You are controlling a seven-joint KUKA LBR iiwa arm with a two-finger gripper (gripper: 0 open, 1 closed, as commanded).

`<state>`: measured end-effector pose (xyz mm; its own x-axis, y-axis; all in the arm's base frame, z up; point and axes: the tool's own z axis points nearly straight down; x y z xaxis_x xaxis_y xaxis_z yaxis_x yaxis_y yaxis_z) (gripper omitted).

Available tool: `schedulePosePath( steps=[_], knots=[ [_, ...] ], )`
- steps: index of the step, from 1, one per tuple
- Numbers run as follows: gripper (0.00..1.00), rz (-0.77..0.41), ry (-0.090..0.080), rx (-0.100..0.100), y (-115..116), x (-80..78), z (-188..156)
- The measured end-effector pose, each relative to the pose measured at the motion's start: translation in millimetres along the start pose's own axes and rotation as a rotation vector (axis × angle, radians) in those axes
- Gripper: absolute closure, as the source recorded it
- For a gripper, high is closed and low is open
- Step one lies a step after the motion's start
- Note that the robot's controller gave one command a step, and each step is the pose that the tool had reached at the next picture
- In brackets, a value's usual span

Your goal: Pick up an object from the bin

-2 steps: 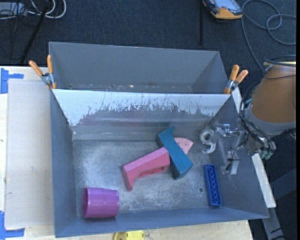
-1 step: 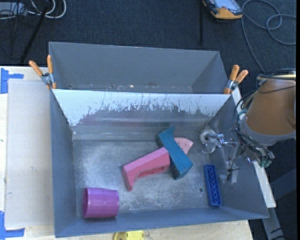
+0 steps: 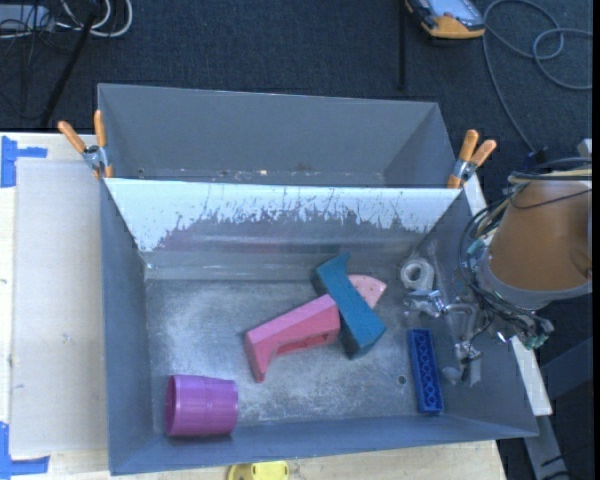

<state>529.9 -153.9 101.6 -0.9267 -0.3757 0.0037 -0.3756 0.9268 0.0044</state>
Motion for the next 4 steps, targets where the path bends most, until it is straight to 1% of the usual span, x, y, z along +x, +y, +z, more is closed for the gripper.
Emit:
schedulePosePath(
  steps=[1,2,3,4],
  knots=[
    [0.00,-0.260,-0.003,0.003,6,7.3,-20],
    [0.00,-0.385,-0.011,-0.015,11,3.2,28],
    [1.00,-0.672,-0.009,-0.009,16,3.3,30],
    [1.00,-0.672,-0.009,-0.009,16,3.3,30]
  ],
)
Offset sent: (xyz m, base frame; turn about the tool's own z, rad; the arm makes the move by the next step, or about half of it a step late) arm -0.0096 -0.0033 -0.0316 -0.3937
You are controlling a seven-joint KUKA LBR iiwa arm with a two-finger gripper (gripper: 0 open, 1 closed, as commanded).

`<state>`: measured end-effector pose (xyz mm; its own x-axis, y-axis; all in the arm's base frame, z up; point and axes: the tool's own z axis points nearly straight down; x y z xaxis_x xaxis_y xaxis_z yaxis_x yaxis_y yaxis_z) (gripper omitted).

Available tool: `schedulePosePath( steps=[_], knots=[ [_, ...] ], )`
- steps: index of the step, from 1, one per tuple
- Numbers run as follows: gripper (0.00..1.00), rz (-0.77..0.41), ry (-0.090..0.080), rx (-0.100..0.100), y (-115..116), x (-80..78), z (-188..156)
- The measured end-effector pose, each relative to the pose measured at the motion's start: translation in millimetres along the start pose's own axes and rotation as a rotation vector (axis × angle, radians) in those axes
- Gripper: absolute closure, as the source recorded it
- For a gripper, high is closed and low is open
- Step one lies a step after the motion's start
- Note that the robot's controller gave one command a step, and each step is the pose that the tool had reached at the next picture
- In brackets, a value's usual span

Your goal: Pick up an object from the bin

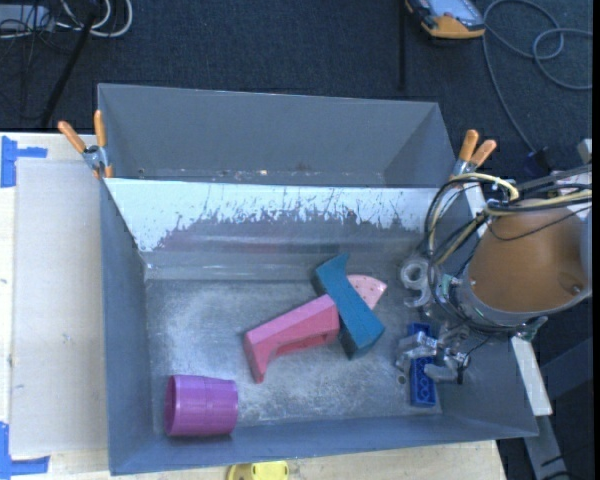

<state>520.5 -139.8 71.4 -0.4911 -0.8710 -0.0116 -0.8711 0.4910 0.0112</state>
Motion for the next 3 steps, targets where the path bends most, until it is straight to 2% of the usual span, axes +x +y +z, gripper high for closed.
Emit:
schedulePosePath(
  steps=[3],
  knots=[
    [1.00,-0.003,0.006,0.008,0,-0.2,-15]
  ],
)
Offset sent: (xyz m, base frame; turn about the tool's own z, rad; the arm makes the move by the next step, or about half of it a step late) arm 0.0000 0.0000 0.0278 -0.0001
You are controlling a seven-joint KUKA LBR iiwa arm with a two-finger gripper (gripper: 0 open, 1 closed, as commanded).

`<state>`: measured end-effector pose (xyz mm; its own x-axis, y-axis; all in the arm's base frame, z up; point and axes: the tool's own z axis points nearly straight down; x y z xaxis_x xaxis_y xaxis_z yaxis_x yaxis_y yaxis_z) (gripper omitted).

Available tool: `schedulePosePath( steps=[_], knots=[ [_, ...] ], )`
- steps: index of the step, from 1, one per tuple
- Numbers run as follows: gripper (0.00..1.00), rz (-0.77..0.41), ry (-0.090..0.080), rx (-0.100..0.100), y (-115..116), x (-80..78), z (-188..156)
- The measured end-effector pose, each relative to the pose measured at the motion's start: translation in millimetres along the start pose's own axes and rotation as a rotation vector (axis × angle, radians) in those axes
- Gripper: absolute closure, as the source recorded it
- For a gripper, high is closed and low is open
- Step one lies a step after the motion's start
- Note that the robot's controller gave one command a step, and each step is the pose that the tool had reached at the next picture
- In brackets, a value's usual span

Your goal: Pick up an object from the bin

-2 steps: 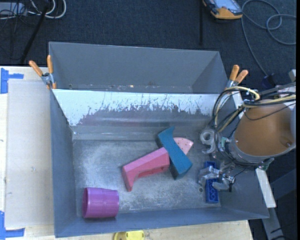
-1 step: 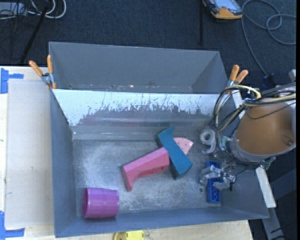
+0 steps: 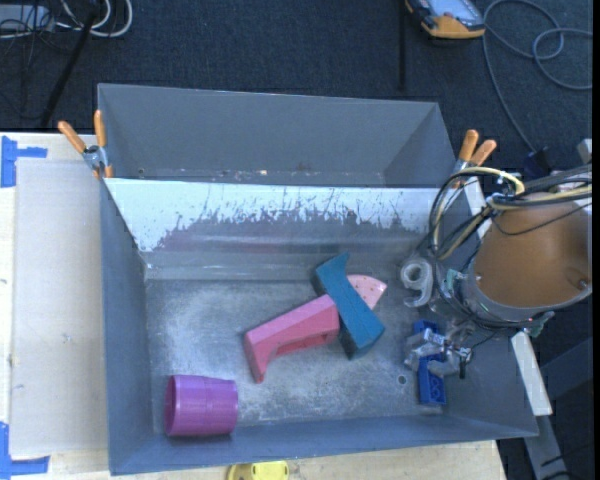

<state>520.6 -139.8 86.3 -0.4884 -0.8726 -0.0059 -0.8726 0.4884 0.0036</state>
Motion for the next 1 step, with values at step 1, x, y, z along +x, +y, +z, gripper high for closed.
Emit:
schedulePosePath(
  steps=[1],
  knots=[
    [1.00,0.000,0.003,-0.001,0.8,0.3,-6.8]
  ],
)
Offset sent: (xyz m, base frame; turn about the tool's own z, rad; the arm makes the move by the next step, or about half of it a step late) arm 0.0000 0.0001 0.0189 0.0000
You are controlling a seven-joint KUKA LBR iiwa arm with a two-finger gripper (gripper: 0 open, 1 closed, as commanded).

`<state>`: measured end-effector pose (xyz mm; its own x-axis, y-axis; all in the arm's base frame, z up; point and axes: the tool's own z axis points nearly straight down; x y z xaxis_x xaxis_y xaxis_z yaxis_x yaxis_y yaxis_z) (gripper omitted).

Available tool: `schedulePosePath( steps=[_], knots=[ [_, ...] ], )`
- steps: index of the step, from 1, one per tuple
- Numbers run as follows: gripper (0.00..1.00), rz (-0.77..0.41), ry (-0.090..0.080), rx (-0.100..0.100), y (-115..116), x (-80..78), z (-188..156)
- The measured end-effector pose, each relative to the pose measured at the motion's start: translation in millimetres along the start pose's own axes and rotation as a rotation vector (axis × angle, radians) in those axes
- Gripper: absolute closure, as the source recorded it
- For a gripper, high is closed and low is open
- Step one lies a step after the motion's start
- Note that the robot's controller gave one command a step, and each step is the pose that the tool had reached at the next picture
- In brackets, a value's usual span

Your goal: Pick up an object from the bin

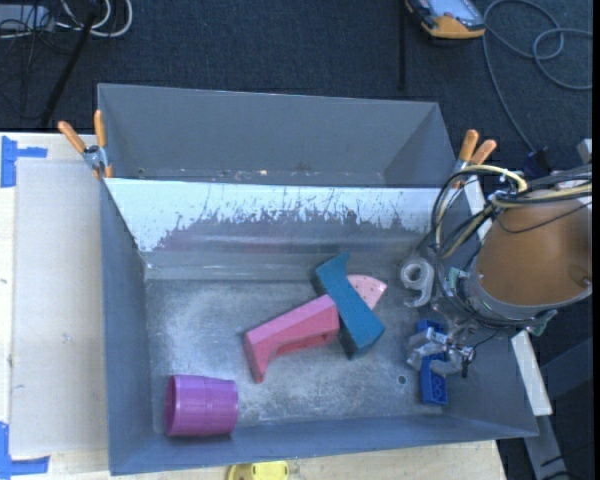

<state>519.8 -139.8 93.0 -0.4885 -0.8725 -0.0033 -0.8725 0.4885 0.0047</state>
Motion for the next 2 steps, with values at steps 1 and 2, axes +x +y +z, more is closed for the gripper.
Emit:
schedulePosePath(
  steps=[1,2],
  knots=[
    [1.00,0.000,0.001,0.002,-0.2,-0.4,-8.3],
    [1.00,0.001,0.002,0.000,0.6,-0.8,-15.9]
  ],
)
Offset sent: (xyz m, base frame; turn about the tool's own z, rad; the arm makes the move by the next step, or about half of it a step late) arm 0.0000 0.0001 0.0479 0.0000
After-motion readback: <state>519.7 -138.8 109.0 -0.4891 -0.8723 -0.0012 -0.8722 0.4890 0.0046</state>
